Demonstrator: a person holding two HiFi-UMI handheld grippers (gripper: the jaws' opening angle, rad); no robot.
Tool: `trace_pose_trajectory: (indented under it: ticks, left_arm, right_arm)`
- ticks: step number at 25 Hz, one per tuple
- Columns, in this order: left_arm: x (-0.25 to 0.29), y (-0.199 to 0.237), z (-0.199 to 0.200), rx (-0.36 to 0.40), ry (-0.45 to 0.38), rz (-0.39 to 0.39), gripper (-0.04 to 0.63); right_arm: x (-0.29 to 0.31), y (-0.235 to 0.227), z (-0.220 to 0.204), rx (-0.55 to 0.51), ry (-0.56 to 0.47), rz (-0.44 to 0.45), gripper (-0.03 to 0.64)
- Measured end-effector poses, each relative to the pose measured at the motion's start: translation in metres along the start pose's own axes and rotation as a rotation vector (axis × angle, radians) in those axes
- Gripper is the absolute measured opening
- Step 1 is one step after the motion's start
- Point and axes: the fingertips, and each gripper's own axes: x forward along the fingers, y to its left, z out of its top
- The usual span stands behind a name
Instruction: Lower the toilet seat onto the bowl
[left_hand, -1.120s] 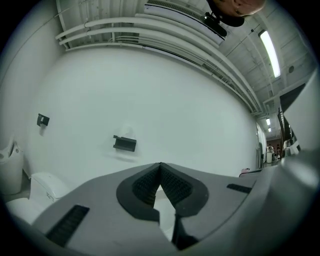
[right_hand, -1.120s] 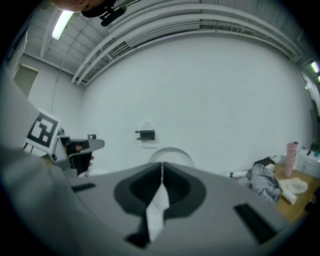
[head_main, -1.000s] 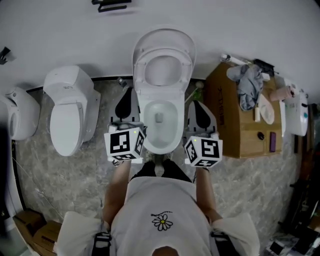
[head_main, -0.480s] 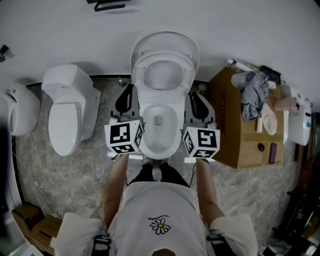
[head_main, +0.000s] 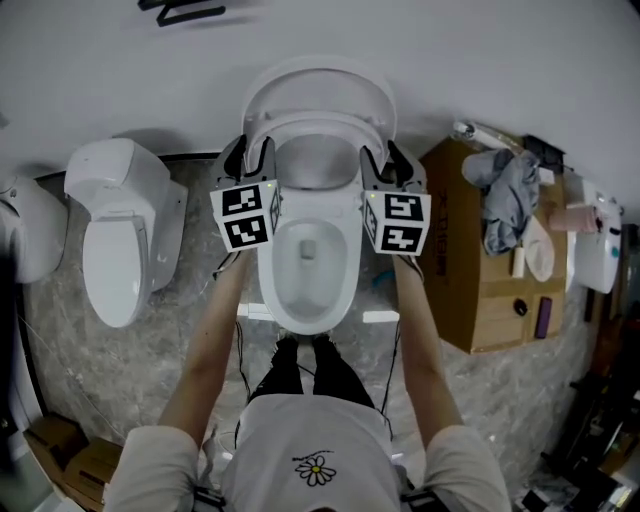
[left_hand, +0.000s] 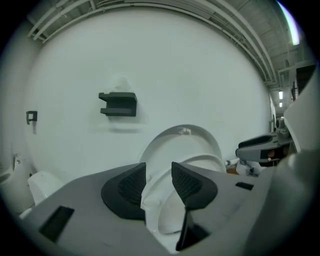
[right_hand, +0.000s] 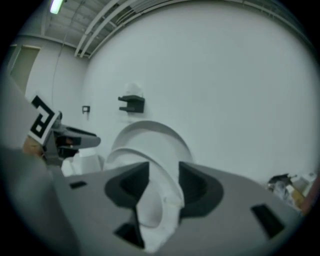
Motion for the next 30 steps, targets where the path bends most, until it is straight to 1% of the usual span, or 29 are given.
trace_pose_trajectory:
  ticks: [2, 4, 8, 11, 13, 15, 17, 20, 23, 27, 30]
  left_arm:
    - [0.016, 0.0, -0.008, 0.043, 0.036, 0.001, 0.173]
    - [0.029, -0.003, -0.016, 0.067, 0.063, -0.009, 0.179]
    - [0.048, -0.008, -0.029, 0.078, 0.098, -0.018, 0.186]
    - [0.058, -0.007, -0.037, 0.086, 0.101, 0.01, 0.183]
    - [0.064, -0.006, -0.041, 0.084, 0.106, 0.032, 0.156]
    - [0.069, -0.006, -0.042, 0.075, 0.111, 0.046, 0.137]
    - [0.072, -0.006, -0.043, 0.076, 0.108, 0.061, 0.129]
    - [0.071, -0.004, -0.043, 0.116, 0.093, 0.074, 0.124]
    - [0.069, -0.003, -0.043, 0.171, 0.077, 0.067, 0.101]
    - [0.061, -0.004, -0.045, 0.159, 0.077, 0.048, 0.101]
    - [0.049, -0.006, -0.046, 0.172, 0.063, 0.036, 0.101]
  right_arm:
    - [0.021, -0.008, -0.006, -0.02, 0.028, -0.015, 0.187]
    - [0.039, -0.012, -0.013, -0.043, 0.062, -0.02, 0.187]
    - [0.06, -0.011, -0.022, -0.077, 0.11, -0.01, 0.187]
    - [0.068, -0.012, -0.029, -0.094, 0.131, -0.026, 0.186]
    - [0.073, -0.016, -0.032, -0.092, 0.138, -0.044, 0.186]
    - [0.077, -0.019, -0.032, -0.085, 0.135, -0.058, 0.183]
    - [0.079, -0.02, -0.033, -0.085, 0.126, -0.073, 0.155]
    - [0.077, -0.018, -0.034, -0.104, 0.107, -0.11, 0.114]
    - [0.076, -0.017, -0.033, -0.125, 0.09, -0.128, 0.104]
    - [0.068, -0.014, -0.035, -0.127, 0.085, -0.134, 0.1]
    - [0.058, -0.009, -0.036, -0.121, 0.067, -0.135, 0.1]
